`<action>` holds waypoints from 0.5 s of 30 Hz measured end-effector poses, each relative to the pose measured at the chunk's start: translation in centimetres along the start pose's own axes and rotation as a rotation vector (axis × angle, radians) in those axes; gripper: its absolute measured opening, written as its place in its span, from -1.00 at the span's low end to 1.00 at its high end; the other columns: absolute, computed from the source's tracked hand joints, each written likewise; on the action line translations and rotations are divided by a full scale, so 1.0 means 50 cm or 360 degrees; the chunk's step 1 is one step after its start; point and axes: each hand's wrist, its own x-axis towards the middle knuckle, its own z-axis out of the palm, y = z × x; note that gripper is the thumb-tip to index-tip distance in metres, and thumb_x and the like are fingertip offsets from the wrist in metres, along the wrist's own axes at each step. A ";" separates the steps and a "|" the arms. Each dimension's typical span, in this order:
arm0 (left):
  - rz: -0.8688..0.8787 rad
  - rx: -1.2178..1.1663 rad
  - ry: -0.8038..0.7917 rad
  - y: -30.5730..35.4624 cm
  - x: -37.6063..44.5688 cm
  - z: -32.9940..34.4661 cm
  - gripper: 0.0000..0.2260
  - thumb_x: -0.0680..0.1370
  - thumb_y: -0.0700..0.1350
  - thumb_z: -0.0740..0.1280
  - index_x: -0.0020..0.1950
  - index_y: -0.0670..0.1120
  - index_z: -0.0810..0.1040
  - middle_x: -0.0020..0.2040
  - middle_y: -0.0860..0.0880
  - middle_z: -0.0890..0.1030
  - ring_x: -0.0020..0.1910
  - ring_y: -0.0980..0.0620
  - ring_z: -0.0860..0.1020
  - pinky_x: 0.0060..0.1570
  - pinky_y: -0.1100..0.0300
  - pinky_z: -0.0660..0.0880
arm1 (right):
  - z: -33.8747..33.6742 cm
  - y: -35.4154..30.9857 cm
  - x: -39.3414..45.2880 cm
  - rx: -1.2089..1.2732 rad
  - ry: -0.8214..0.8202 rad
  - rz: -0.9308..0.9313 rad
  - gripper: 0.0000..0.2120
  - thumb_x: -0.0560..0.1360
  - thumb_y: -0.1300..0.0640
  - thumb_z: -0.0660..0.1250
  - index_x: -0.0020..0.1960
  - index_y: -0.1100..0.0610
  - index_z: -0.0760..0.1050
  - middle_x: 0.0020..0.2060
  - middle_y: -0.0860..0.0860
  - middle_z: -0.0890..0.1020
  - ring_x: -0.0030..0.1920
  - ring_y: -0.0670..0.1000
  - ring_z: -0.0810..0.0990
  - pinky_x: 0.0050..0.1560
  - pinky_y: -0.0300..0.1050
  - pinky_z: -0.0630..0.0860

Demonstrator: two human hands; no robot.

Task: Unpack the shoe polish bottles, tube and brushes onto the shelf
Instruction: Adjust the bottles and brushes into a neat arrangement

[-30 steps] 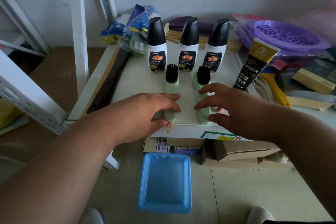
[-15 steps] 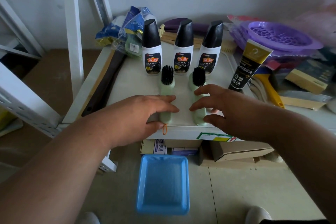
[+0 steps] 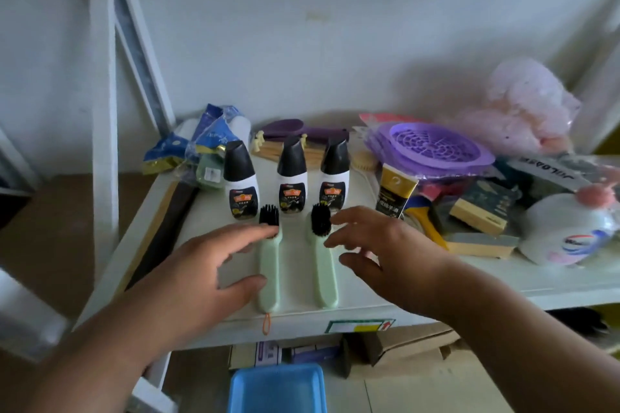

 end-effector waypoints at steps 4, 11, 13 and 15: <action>-0.0050 -0.0264 0.0277 0.040 0.009 0.032 -0.35 0.49 0.26 0.49 0.48 0.61 0.28 0.31 0.45 0.53 0.25 0.38 0.52 0.14 0.24 0.52 | -0.040 0.018 -0.008 0.0016 0.0750 0.0037 -0.75 0.53 0.17 0.45 0.19 0.00 0.65 0.11 -0.15 0.58 -0.08 -0.25 0.57 -0.05 -0.38 0.51; 0.0048 -0.0223 0.0357 0.095 0.031 0.106 -0.31 0.59 0.09 0.48 0.62 0.41 0.22 0.44 0.54 0.29 0.43 0.46 0.32 0.31 0.46 0.29 | -0.075 0.097 0.000 0.0244 0.1196 0.0738 -0.53 0.41 -0.08 0.47 0.30 -0.09 0.53 0.00 -0.12 0.59 -0.17 -0.21 0.57 -0.21 -0.39 0.39; 0.0076 -0.0165 0.0334 0.103 0.033 0.115 -0.36 0.59 0.09 0.47 0.61 0.36 0.29 0.46 0.49 0.30 0.49 0.43 0.28 0.39 0.44 0.23 | -0.064 0.110 0.003 0.0400 0.1070 0.0822 -0.48 0.38 -0.17 0.48 0.31 -0.13 0.50 0.00 -0.17 0.62 -0.12 -0.19 0.61 -0.18 -0.31 0.49; 0.0103 -0.0095 0.0310 0.107 0.034 0.121 -0.42 0.59 0.09 0.47 0.59 0.29 0.39 0.47 0.42 0.37 0.51 0.37 0.29 0.41 0.50 0.16 | -0.048 0.119 0.006 0.0500 0.0891 0.0890 -0.48 0.38 -0.16 0.52 0.30 -0.13 0.50 -0.05 -0.16 0.65 -0.10 -0.15 0.65 -0.13 -0.17 0.62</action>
